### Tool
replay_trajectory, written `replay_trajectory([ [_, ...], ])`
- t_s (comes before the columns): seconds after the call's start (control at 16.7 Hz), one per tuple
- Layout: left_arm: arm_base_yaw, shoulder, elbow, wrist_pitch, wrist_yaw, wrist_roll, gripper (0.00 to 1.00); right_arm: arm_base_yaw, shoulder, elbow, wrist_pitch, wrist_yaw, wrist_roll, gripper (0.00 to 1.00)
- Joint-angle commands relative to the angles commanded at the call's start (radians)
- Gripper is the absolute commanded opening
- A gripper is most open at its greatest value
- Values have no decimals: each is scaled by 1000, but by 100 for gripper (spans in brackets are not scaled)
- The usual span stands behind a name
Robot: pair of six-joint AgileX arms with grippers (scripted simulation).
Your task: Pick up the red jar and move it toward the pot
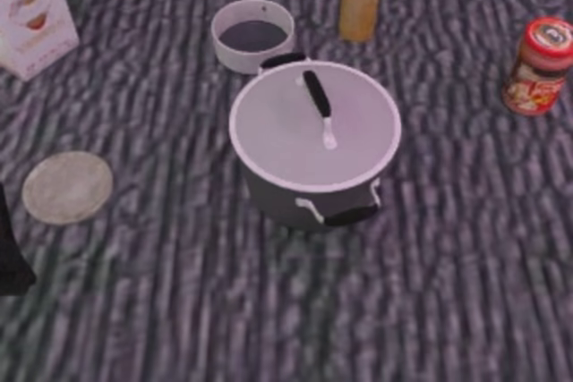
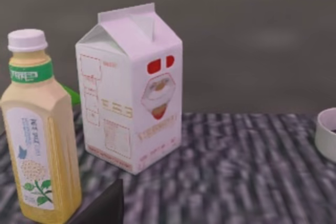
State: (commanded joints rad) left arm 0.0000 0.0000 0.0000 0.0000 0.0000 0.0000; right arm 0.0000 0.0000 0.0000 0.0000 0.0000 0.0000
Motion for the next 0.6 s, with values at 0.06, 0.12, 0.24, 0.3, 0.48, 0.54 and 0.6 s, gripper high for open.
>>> replay_trajectory([
  [0.06, 0, 0, 0, 0, 0, 0, 100, 0, 0, 0, 0, 0, 0, 100],
  [0.12, 0, 0, 0, 0, 0, 0, 100, 0, 0, 0, 0, 0, 0, 100],
  [0.24, 0, 0, 0, 0, 0, 0, 100, -1, 23, 25, -13, 1, -4, 100],
  [0.3, 0, 0, 0, 0, 0, 0, 100, -2, 48, 52, -26, 1, -7, 100],
  [0.48, 0, 0, 0, 0, 0, 0, 100, -4, 179, 188, -100, 0, -28, 100],
  [0.54, 0, 0, 0, 0, 0, 0, 100, -4, 239, 248, -134, -1, -37, 100],
  [0.6, 0, 0, 0, 0, 0, 0, 100, -4, 306, 316, -172, -3, -48, 100],
])
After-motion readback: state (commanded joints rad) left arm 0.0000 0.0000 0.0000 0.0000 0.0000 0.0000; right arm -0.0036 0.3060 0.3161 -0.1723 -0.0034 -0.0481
